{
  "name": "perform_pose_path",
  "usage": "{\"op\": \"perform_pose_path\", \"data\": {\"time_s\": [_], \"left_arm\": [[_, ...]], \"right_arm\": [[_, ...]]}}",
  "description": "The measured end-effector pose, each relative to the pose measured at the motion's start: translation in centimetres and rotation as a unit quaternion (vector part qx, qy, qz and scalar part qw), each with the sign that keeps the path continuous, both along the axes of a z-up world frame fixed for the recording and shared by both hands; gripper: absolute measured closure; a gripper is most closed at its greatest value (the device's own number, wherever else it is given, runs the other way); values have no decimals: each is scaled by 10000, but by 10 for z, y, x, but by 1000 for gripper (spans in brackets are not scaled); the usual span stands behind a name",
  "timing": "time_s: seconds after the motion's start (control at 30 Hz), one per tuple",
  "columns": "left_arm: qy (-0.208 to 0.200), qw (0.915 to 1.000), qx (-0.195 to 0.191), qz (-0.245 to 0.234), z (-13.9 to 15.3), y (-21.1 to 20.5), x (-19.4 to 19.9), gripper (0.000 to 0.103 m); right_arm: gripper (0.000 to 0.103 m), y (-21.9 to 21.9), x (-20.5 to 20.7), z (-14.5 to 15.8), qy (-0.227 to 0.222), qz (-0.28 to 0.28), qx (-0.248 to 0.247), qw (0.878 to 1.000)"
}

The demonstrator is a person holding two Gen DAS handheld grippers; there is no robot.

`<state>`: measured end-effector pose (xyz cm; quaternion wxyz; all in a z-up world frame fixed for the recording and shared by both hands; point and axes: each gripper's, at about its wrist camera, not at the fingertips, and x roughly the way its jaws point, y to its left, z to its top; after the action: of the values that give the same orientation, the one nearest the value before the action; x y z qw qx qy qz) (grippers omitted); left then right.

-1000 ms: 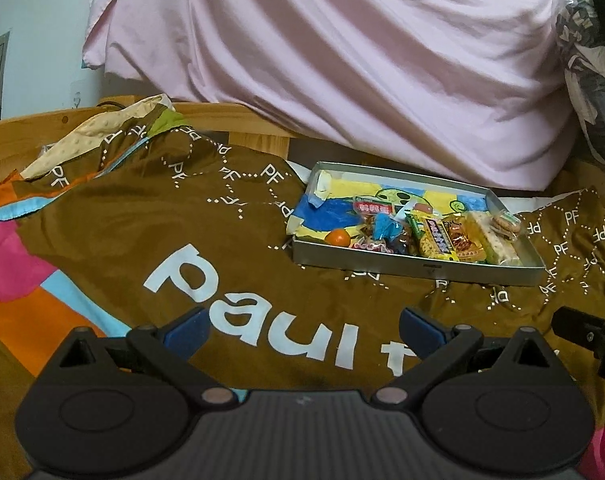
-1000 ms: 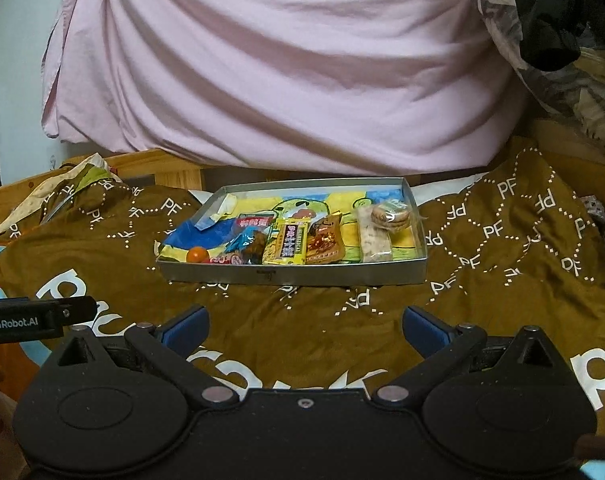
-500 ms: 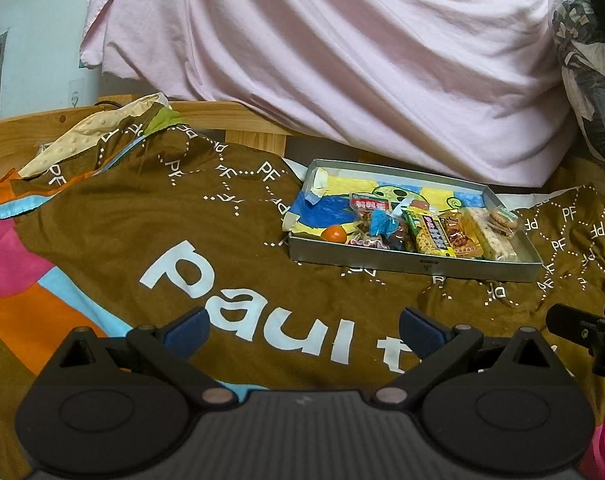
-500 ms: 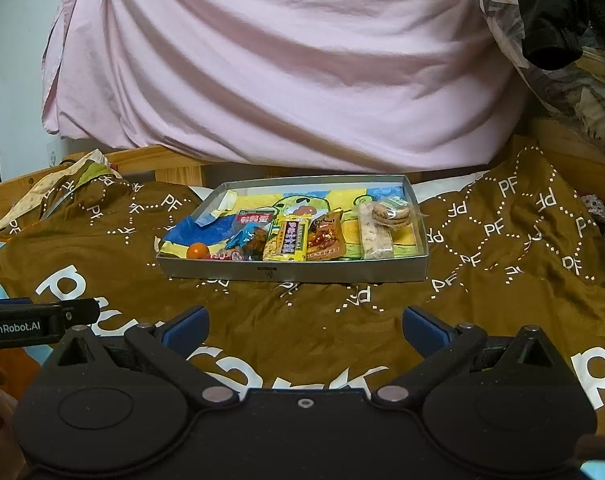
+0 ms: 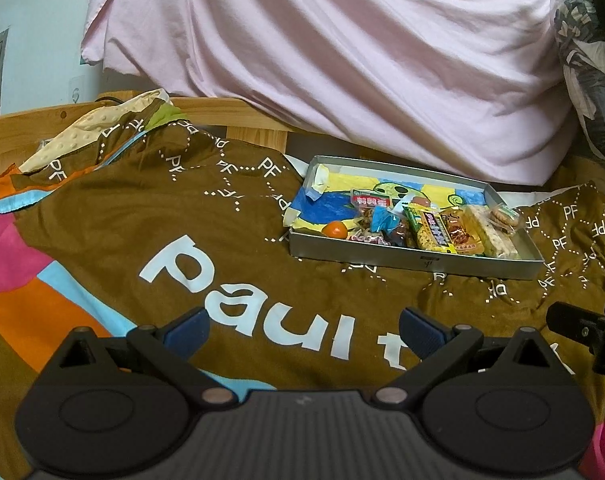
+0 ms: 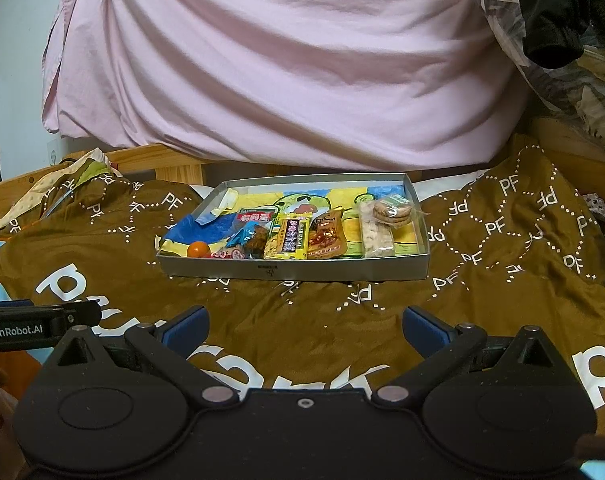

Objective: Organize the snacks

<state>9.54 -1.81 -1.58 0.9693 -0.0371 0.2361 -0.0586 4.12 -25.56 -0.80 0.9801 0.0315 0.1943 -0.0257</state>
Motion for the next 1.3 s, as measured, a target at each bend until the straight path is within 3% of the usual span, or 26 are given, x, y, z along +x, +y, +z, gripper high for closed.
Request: {"op": "perform_pose_path", "data": {"time_s": [1.3], "left_arm": [[53,10000,-19,-18,-4,-2,-2,0]], "right_arm": [[1,4,0,-3,43,26,-23,10000]]}}
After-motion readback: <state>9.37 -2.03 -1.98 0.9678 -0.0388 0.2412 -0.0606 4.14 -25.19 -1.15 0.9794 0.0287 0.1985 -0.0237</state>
